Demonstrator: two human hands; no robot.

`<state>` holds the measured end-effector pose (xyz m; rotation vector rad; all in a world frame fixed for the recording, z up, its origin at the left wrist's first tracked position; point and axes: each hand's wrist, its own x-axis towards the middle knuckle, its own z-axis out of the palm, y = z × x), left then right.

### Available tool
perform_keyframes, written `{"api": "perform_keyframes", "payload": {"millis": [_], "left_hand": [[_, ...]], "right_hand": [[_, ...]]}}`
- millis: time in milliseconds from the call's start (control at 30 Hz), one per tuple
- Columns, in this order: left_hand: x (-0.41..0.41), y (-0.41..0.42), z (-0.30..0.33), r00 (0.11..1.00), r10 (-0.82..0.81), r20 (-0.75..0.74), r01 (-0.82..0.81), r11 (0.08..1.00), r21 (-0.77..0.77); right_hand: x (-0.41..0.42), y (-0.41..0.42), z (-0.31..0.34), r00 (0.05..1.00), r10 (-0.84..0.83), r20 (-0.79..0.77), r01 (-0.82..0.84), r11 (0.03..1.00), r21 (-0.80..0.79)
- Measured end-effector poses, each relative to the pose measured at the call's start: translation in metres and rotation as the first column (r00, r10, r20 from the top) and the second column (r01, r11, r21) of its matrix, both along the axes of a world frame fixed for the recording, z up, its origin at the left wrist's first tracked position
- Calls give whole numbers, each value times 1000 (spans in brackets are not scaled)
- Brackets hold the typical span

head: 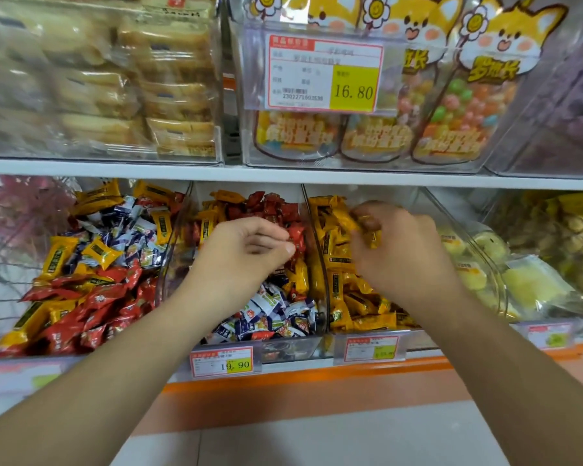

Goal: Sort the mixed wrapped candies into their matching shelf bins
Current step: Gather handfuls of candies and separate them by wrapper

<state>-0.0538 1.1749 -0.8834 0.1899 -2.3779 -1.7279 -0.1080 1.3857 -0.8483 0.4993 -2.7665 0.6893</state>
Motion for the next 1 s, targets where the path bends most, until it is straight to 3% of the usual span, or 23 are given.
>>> {"api": "perform_keyframes", "payload": {"millis": [100, 200, 333, 433, 633, 800, 900, 1000], "left_hand": [[-7, -3, -14, 997, -32, 65, 48, 964, -263], [-14, 3, -21, 995, -39, 96, 77, 894, -441], [-29, 18, -22, 990, -34, 138, 107, 816, -569], [-35, 23, -26, 990, 16, 141, 70, 807, -586], [-24, 21, -26, 996, 85, 9, -72, 888, -454], [3, 13, 0, 967, 242, -75, -247, 966, -73], [17, 20, 16, 966, 253, -61, -239, 955, 173], [20, 32, 21, 974, 215, -70, -188, 944, 272]], "right_hand": [[-5, 11, -1, 995, -92, 48, 89, 994, 58], [-6, 14, -3, 995, -78, 63, 75, 996, 47], [-8, 16, -4, 997, -52, 50, 51, 999, 14], [-10, 18, -6, 996, -24, 89, 26, 999, -26], [-10, 17, -11, 992, 26, 122, -23, 999, -31], [2, 3, -7, 984, 170, 51, -165, 982, -88], [16, -15, -5, 955, 279, 103, -263, 954, -148], [21, -23, -6, 955, 260, 144, -220, 944, -247]]}}
